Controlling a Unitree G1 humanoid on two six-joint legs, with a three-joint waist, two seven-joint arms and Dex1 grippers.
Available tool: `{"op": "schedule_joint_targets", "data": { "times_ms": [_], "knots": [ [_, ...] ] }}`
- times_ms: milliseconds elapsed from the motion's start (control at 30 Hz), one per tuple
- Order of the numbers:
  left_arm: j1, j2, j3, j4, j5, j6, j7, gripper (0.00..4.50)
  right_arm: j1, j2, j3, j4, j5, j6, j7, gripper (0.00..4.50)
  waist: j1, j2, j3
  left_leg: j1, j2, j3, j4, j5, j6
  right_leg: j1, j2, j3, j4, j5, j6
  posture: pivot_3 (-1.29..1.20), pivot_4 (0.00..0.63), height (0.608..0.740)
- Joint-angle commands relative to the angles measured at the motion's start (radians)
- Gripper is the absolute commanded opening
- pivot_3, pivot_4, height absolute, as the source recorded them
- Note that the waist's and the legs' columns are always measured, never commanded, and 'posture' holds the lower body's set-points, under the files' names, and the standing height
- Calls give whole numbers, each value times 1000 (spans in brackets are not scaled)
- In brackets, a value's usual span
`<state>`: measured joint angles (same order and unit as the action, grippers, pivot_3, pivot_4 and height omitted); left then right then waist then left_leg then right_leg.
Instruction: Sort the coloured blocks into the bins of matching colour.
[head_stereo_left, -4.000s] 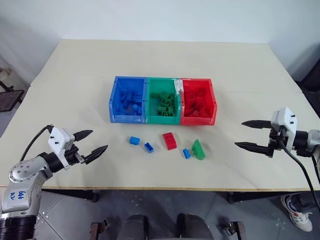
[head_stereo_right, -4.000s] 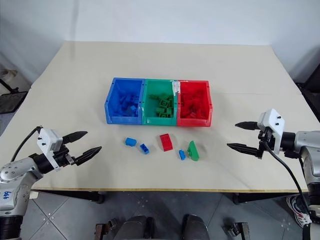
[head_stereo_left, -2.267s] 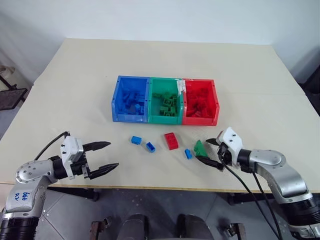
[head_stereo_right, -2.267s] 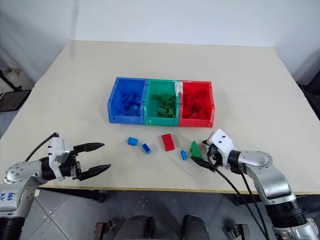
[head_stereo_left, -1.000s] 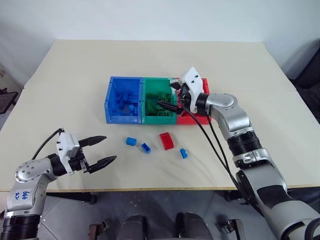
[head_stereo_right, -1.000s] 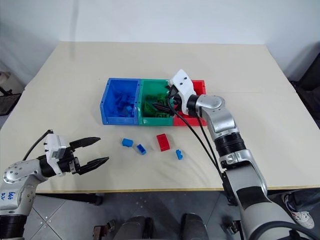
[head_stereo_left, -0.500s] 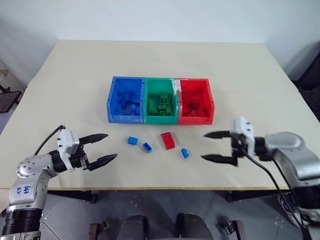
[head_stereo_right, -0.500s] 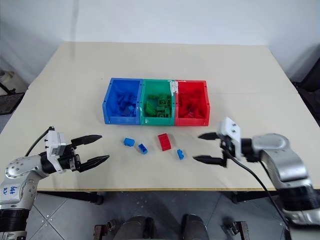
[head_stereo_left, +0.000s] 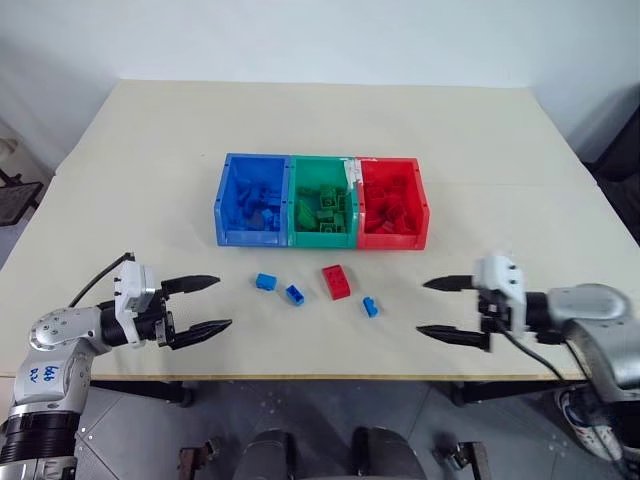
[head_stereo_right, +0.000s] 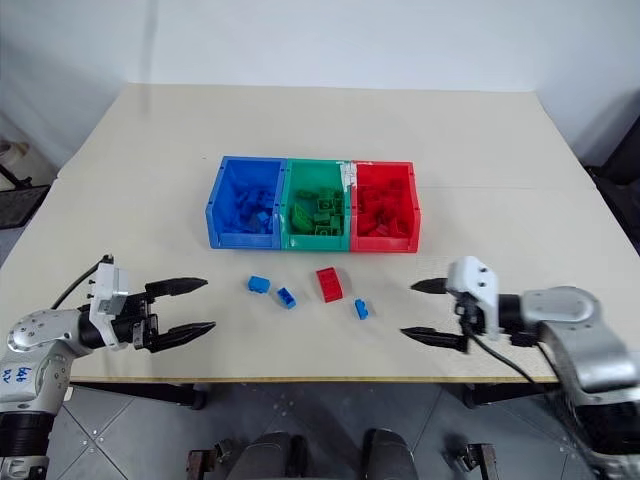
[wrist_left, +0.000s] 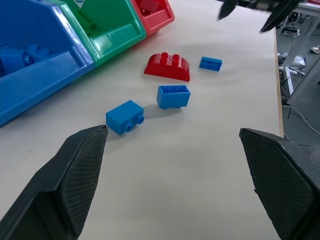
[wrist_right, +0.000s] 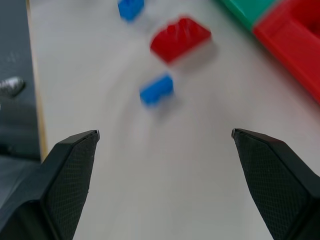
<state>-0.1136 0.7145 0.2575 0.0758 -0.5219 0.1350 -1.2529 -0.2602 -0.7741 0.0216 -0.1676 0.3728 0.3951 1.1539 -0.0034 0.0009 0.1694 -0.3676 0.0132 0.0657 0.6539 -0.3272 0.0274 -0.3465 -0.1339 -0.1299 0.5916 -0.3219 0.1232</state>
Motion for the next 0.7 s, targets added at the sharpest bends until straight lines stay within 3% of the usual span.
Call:
{"op": "schedule_joint_targets", "data": {
  "times_ms": [33, 367, 500, 700],
  "knots": [
    [44, 1, 31, -77, -39, 15, 12, 4500, -73, 69, 83, 20, -60, -2, -67, 4439, 0, 0, 0, 0, 0, 0, 0, 0, 0, 0, 0, 0, 0, 0, 0, 0, 150, 740],
    [165, 0, 88, -195, -69, 45, 70, 4500, -125, 133, 215, 140, -177, -93, -72, 4439, -1, 0, 0, -1, -1, -4, 2, 0, 1, 2, 0, -1, 1, 0, 0, 0, 150, 740],
    [188, 0, 97, -216, -76, 50, 82, 4500, -122, 138, 217, 153, -190, -121, -72, 3573, -1, 0, 0, 0, 0, -3, 2, -1, 1, 2, 0, 0, 1, 0, 0, 0, 150, 740],
    [174, -1, 89, -204, -82, 49, 79, 4500, -130, 149, 198, 155, -180, -129, -77, 1531, 0, 0, 0, 0, -1, -3, 2, -1, 1, 2, 0, -1, 1, 0, 0, 0, 150, 740]
  ]
}}
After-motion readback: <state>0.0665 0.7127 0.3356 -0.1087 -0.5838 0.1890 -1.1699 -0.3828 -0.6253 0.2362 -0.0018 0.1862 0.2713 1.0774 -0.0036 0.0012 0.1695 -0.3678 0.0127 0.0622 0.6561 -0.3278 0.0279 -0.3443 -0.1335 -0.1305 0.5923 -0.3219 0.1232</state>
